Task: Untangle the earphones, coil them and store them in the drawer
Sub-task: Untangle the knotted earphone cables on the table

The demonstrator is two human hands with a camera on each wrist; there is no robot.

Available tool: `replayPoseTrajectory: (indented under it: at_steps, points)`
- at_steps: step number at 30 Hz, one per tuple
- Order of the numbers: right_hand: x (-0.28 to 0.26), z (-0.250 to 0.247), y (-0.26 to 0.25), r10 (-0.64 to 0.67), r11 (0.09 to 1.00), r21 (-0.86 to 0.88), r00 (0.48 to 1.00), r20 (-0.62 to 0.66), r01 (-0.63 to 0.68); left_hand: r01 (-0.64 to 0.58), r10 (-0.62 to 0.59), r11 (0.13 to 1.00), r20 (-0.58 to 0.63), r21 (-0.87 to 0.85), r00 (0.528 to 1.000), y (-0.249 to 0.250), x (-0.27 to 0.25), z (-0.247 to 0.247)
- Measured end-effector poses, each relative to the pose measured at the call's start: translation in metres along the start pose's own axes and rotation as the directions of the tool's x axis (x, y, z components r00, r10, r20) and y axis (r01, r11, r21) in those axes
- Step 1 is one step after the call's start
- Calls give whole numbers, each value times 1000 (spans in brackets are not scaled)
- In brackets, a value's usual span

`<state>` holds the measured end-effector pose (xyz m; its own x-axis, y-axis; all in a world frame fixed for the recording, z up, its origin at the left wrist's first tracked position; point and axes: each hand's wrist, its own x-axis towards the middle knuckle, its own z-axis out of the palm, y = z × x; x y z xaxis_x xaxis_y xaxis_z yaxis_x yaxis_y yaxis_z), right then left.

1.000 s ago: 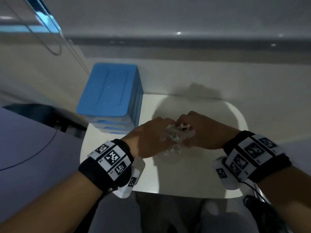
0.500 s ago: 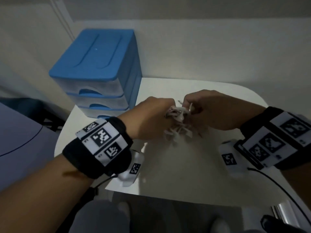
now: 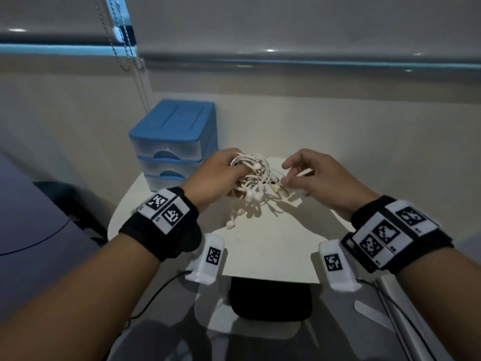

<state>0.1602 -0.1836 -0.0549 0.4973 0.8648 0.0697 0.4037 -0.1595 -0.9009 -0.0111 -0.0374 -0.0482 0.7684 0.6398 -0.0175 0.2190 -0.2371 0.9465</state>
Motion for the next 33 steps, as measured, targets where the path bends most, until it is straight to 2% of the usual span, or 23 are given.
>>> replayPoseTrajectory:
  at_steps: [6, 14, 18, 24, 28, 33]
  points:
    - [-13, 14, 8, -9, 998, 62, 1000, -25, 11, -4, 0, 998, -62, -64, 998, -4, 9, 8]
    - [15, 25, 13, 53, 985, 168, 995, -90, -37, 40, -60, 985, -113, -169, 992, -14, 30, 17]
    - [25, 27, 13, 105, 977, 184, 994, 18, -106, 63, -103, 953, -121, -298, 987, -19, 35, 19]
    - [44, 31, 14, 125, 948, 289, 991, 49, -134, 82, -154, 860, -102, -503, 983, -23, 49, 22]
    - [56, 37, 25, 135, 826, 523, 974, 179, -211, 93, -173, 814, -86, -573, 981, -26, 63, 25]
    - [77, 31, 27, 87, 827, 542, 987, 137, -149, 75, -174, 761, -92, -645, 980, -27, 79, 28]
